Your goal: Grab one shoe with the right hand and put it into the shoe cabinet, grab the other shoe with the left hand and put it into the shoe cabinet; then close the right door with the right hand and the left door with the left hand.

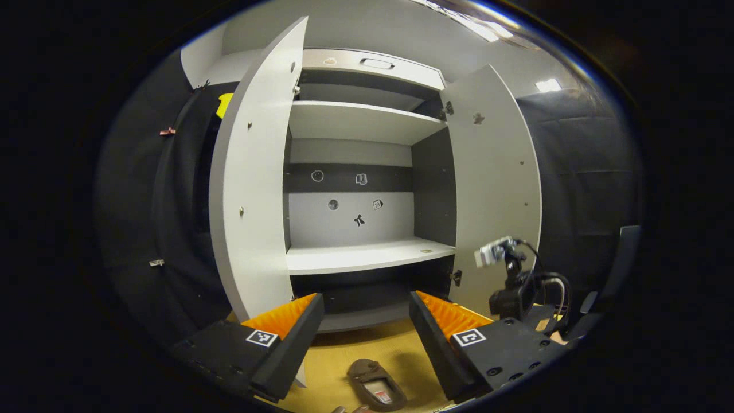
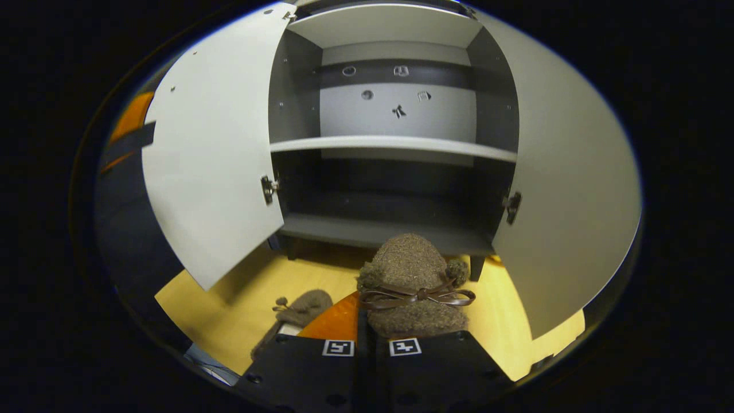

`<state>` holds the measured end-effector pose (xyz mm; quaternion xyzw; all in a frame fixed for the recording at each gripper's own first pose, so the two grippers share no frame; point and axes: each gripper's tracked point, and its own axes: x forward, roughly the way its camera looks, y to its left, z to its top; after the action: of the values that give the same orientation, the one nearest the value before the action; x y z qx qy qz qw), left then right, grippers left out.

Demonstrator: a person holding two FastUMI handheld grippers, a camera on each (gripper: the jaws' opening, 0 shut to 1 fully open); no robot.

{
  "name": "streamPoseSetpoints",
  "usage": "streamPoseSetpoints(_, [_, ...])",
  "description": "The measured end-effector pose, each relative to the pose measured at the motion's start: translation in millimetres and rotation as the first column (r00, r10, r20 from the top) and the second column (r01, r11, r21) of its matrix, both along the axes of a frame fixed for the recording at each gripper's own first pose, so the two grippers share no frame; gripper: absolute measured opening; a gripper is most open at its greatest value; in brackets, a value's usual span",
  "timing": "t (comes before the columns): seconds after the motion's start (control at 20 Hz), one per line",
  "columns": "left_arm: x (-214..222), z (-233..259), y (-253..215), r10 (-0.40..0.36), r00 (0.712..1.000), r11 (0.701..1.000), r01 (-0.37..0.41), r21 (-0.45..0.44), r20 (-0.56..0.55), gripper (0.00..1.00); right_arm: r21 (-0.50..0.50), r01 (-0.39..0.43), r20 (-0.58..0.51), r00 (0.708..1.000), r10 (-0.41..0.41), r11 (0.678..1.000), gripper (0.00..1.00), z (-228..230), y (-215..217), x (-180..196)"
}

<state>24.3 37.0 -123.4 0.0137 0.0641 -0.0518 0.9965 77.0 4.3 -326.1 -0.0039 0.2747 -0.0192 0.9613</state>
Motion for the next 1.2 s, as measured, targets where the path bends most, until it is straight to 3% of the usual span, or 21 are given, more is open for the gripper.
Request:
streamPoseSetpoints(0.2, [-13,19,-5,0.01,0.999,0.999,-0.012,0.048,0.033,0.95,-0.057,-0.034,0.135,0.99,0.042,0.998,0.07,92,-9,50])
streamPoseSetpoints(0.35, [-19,29,-10,0.033,0.998,0.999,-0.034,0.024,0.052,0.95,-0.091,-0.05,0.224,0.972,0.069,0.995,0.07,153,-18,88])
streamPoseSetpoints(0.55, [-22,38,-13,0.076,0.995,0.997,-0.077,0.001,0.063,0.95,-0.079,-0.027,0.275,0.96,0.048,0.997,0.07,201,-36,140])
streamPoseSetpoints(0.9, [-20,46,3,0.182,0.982,0.983,-0.182,0.007,0.059,0.95,-0.069,-0.007,0.259,0.966,0.024,0.998,0.07,216,-69,257])
streamPoseSetpoints(1.05, [-19,42,10,0.228,0.973,0.972,-0.23,0.038,0.043,0.95,-0.035,-0.016,0.202,0.979,0.023,0.999,0.07,198,-75,300])
streamPoseSetpoints(1.2, [-17,38,16,0.274,0.961,0.961,-0.275,0.032,0.026,0.95,-0.065,-0.003,0.137,0.991,0.012,0.998,0.07,165,-92,336])
